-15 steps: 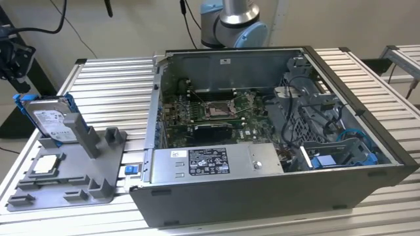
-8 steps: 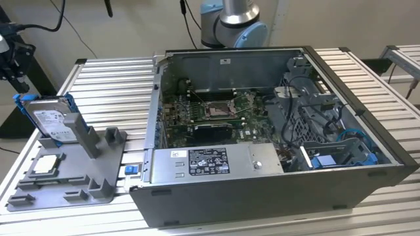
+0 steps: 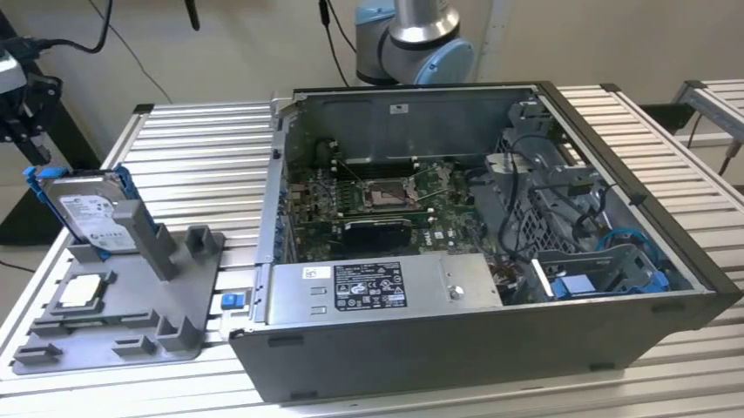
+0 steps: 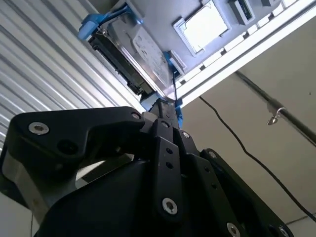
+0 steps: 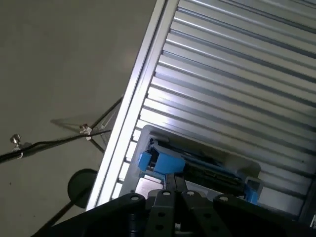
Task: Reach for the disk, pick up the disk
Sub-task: 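Pick up the disk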
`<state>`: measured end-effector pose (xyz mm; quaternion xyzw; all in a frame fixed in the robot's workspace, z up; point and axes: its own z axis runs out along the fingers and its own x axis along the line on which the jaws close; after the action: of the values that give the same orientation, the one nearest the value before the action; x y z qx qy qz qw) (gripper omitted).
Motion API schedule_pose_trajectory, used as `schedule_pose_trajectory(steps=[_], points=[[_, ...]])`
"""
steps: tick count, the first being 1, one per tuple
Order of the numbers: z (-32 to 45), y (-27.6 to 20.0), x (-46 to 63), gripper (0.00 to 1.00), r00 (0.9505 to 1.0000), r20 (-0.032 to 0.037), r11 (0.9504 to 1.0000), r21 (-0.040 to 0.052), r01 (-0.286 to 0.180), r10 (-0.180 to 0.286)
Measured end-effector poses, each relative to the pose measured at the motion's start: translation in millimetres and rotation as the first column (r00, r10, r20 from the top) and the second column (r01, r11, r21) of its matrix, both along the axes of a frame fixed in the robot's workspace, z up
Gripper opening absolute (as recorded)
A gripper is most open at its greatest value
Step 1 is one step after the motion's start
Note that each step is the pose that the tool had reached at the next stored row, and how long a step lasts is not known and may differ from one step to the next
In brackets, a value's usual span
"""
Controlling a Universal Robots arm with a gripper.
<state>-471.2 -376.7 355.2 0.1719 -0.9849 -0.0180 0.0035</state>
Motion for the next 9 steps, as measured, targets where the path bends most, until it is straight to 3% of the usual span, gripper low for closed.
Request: schedule_pose_trajectory(steps=[4, 9], points=[[0.0, 0.0, 0.0, 0.00, 0.9974, -0.0002, 0.9974, -0.0014, -0.072, 0.072], [0.0, 0.0, -0.1, 0.00, 0.9866, -0.0002, 0.9866, -0.0022, -0.163, 0.163]])
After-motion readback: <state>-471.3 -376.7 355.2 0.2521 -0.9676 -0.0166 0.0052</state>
